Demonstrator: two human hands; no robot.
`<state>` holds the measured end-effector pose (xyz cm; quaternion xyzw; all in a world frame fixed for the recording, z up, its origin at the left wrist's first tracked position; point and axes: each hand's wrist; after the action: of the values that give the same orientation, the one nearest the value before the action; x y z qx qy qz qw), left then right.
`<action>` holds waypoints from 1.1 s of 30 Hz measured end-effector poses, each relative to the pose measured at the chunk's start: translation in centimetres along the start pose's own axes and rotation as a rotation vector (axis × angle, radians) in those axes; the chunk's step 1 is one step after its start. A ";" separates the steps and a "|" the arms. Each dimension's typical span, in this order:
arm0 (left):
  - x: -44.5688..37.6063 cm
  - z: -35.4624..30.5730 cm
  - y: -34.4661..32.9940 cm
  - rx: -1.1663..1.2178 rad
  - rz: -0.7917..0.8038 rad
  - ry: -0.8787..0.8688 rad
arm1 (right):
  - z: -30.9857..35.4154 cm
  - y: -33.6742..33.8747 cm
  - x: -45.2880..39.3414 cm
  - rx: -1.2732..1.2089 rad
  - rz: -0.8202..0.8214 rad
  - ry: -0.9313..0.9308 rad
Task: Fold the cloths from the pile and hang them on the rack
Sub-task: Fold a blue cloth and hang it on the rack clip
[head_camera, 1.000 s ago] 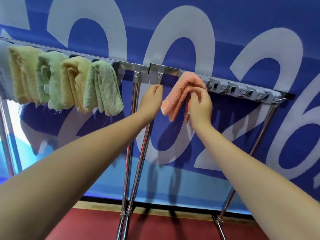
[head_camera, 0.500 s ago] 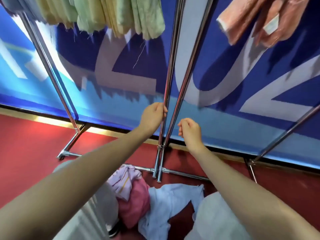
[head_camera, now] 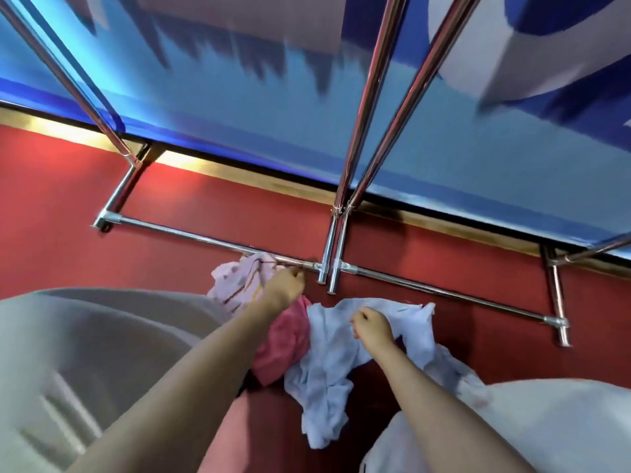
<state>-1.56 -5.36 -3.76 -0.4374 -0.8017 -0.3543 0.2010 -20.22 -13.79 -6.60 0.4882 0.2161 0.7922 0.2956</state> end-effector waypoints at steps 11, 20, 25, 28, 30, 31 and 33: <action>-6.4 8.0 -9.7 -0.118 0.092 0.078 | -4.0 -5.2 -8.5 0.476 0.096 0.167; -6.9 9.2 -10.5 -0.200 0.039 0.051 | -5.0 -6.5 -10.2 0.697 0.151 0.308; -5.1 6.7 -9.4 0.022 -0.031 -0.077 | -3.6 -3.9 -8.9 0.603 0.211 0.346; -3.3 2.9 -7.7 0.245 -0.039 -0.075 | -1.7 -1.1 -7.0 0.381 0.205 0.266; -1.9 -0.1 -6.2 0.307 -0.053 -0.137 | 0.1 1.3 -5.3 0.338 0.122 0.301; -1.0 -1.7 -5.3 0.321 -0.064 -0.176 | 1.0 2.6 -4.5 0.322 0.075 0.323; 1.2 -4.9 -3.3 0.336 -0.074 -0.272 | 2.8 5.3 -2.2 0.247 -0.019 0.363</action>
<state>-4.98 -9.55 -1.00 -0.4117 -0.8849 -0.1605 0.1477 -18.33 -19.02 -3.46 0.3680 0.3658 0.8319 0.1970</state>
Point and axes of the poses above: each hand's wrist, its own x-axis away from the middle knuckle, its own y-axis out of the back of the hand, z = x × y, and after that the axes turned 9 degrees about x, right-handed
